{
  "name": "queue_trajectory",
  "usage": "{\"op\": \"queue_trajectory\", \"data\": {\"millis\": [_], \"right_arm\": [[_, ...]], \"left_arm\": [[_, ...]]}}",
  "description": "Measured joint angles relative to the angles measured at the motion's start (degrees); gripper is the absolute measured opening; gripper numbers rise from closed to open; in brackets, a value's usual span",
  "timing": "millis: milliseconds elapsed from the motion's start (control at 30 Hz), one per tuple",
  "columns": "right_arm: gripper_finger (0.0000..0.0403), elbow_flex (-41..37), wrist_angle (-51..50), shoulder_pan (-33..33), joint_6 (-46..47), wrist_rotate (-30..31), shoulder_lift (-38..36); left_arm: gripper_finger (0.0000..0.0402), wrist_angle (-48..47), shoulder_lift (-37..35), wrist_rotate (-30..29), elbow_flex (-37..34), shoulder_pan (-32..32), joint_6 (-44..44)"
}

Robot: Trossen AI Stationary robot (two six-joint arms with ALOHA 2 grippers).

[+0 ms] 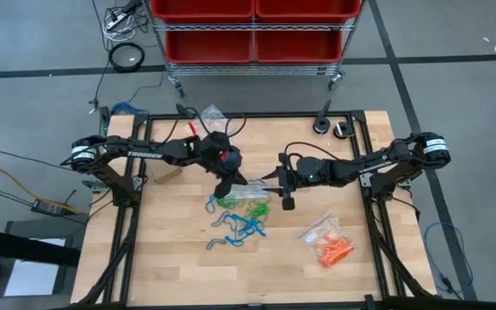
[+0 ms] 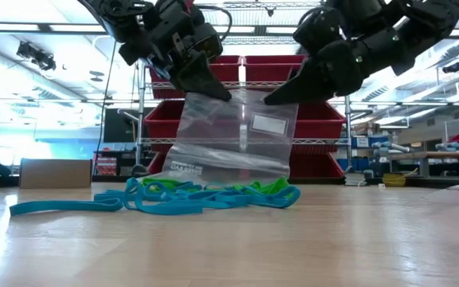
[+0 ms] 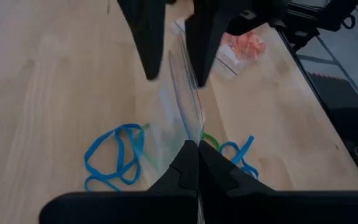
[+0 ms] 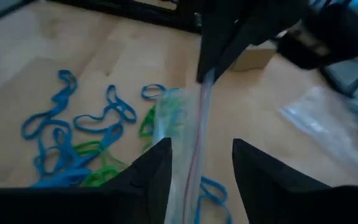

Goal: Sort rubber bands
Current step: Open the right transparent zip bag

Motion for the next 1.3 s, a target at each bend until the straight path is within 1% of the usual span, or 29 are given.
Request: {"op": "queue_trajectory", "data": {"millis": [133,333,500,667,800,867,967,1133,1300], "right_arm": [[0.0163,0.00,-0.02,-0.61,1.92,-3.88,0.00],[0.0163,0.00,-0.66,-1.18,1.82,-4.25,0.00],[0.0162,0.00,-1.40,-2.21,1.80,-4.25,-0.02],[0.0154,-0.02,0.96,-3.50,1.86,-3.95,-0.04],[0.0136,-0.02,5.20,-3.92,1.87,-4.19,-0.07],[0.0123,-0.02,6.84,-4.16,1.88,-5.72,-0.07],[0.0100,-0.02,7.18,-4.52,2.09,-7.95,-0.07],[0.0064,-0.02,7.66,-4.72,2.03,-9.19,-0.07],[0.0043,-0.02,8.02,-5.05,1.70,-10.37,-0.07]], "left_arm": [[0.0005,2.37,-0.11,-0.09,0.00,-0.06,0.11],[0.0005,0.74,-2.15,-0.58,0.00,-0.06,3.04],[0.0003,-1.65,-6.32,-4.19,0.00,-0.06,5.81],[0.0002,-0.98,-8.73,-4.09,0.00,-0.11,6.29],[0.0002,-0.55,-8.94,-4.12,0.00,-0.66,7.88],[0.0002,0.26,-8.94,-4.15,0.00,-1.26,8.82],[0.0001,2.38,-8.96,-4.34,0.00,-1.84,9.11],[0.0001,4.24,-9.27,-5.11,0.00,-1.94,10.54],[0.0001,5.56,-9.94,-4.66,0.06,-1.98,10.61]]}}
